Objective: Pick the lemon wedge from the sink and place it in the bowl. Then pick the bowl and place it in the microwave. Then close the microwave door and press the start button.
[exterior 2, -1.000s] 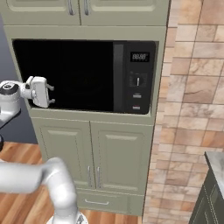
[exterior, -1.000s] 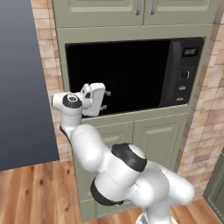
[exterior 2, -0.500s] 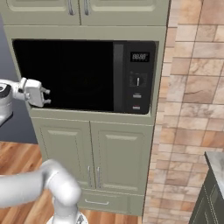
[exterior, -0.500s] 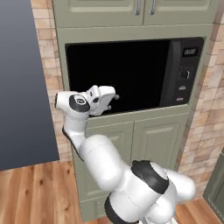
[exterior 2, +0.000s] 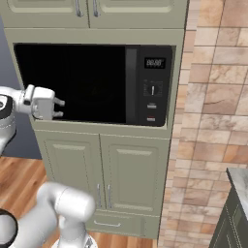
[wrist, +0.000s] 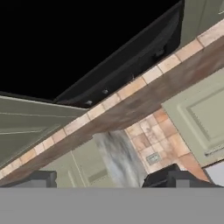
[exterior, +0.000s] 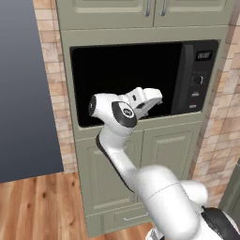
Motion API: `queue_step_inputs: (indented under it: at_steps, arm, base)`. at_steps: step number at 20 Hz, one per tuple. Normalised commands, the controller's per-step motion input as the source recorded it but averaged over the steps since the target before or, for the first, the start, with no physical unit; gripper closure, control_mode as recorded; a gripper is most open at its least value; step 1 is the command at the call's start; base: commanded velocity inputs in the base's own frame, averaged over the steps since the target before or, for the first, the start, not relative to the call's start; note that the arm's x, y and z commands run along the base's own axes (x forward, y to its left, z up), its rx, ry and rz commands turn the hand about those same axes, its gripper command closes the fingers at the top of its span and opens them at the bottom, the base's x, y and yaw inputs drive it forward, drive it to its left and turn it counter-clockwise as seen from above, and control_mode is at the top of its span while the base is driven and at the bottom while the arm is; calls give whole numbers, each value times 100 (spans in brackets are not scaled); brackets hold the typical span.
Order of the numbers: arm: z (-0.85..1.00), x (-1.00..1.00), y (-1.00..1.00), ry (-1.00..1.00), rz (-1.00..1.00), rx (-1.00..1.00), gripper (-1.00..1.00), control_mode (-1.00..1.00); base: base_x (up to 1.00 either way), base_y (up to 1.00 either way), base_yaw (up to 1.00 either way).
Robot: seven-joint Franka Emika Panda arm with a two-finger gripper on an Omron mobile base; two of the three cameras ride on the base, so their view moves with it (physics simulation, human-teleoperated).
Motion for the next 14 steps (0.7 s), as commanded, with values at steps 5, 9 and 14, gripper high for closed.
queue_step_inputs:
  at_steps: [5, 9, 14]
  arm:
    - [24, -48, -100, 6, 6, 0, -100, -100]
    - [-7, -14, -89, 12, 11, 2, -100, -100]
    - [-8, -1, -2, 9, 2, -1, -100, -100]
  base:
    - [0, 0, 0]
    - [0, 0, 0]
    - [0, 0, 0]
